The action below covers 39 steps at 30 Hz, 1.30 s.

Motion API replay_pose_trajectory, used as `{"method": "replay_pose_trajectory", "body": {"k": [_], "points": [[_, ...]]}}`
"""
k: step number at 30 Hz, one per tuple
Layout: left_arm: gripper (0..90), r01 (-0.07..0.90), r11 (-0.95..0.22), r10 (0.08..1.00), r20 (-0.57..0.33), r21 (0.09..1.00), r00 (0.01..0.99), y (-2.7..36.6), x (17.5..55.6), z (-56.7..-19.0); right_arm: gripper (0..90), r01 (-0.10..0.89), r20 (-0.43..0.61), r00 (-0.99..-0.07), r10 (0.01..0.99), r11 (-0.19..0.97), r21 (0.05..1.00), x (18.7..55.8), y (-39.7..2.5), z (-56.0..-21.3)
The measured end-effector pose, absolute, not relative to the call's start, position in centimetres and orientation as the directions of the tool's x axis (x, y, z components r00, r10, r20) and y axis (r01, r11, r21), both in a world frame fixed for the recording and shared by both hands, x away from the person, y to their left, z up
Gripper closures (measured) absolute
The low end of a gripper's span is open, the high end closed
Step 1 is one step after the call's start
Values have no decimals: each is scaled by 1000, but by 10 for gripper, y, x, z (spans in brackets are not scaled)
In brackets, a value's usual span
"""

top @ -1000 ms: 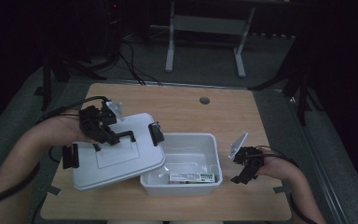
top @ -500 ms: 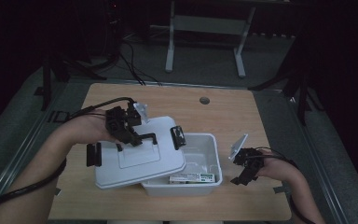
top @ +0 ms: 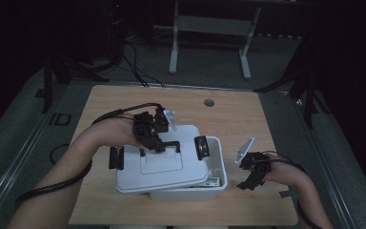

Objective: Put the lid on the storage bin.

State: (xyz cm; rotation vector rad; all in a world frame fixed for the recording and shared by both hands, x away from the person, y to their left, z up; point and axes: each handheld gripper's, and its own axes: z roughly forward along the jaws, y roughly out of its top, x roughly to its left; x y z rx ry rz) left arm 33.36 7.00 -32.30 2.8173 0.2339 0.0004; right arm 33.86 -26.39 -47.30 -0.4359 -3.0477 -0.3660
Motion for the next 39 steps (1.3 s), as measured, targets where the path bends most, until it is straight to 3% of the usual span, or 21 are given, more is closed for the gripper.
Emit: {"method": "replay_pose_trajectory", "body": {"k": [23,39], "points": [[837,83,-951,72,-48,298,996,11,348,-345,201,300,83,-954,289,927,226,336,-274,-478],[836,82,-959,71,-49,273,996,2,355,-364,201,300,79,-954,290,925,232,336,-276,-478]]}}
